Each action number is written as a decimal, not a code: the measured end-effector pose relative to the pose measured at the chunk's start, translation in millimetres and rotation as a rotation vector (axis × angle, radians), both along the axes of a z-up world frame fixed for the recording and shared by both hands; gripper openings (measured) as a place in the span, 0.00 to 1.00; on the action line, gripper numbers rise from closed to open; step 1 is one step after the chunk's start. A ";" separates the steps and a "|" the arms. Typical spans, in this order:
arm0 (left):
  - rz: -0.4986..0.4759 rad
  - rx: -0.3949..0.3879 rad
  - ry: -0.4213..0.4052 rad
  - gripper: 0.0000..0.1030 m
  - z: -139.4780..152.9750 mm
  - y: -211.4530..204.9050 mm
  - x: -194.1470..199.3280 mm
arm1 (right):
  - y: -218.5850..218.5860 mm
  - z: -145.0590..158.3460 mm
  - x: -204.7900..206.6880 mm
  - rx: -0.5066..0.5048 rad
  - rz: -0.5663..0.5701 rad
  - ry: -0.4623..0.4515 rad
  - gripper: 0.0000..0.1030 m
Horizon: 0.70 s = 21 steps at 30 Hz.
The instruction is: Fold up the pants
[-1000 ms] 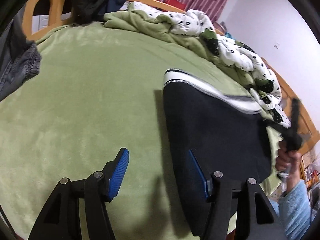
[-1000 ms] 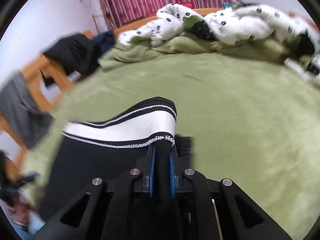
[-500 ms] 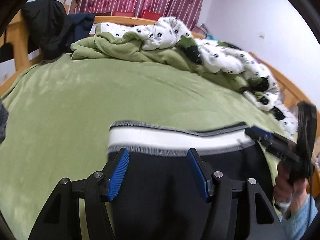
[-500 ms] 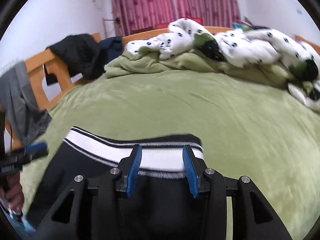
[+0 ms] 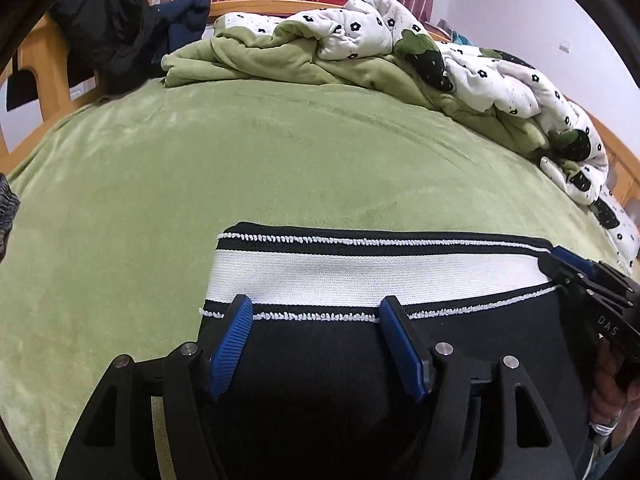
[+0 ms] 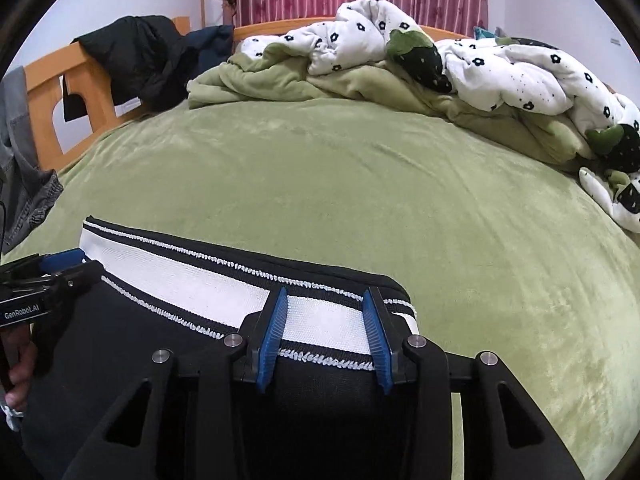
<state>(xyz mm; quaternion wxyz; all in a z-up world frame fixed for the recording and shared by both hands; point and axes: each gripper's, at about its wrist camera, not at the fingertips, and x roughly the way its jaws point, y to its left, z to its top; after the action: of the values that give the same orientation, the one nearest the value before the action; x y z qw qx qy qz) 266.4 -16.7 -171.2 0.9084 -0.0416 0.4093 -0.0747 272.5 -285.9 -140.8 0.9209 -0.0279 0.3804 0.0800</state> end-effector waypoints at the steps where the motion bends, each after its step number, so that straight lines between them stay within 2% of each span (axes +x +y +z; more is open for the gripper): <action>1: 0.001 -0.001 0.000 0.62 -1.5 2.2 0.5 | -0.3 -0.2 -0.1 0.002 -0.002 -0.004 0.38; 17: 0.004 0.026 0.002 0.65 -3.1 -1.0 5.0 | 1.2 -1.1 -1.7 -0.009 -0.004 -0.013 0.38; 21: -0.008 0.011 0.029 0.65 -1.2 0.1 4.7 | -0.2 -0.6 -1.7 -0.004 0.001 -0.007 0.38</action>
<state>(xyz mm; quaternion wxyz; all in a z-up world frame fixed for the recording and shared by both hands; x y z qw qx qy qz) 271.1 -16.6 -172.4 0.9023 -0.0361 0.4229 -0.0755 270.8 -286.2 -141.4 0.9222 -0.0300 0.3772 0.0795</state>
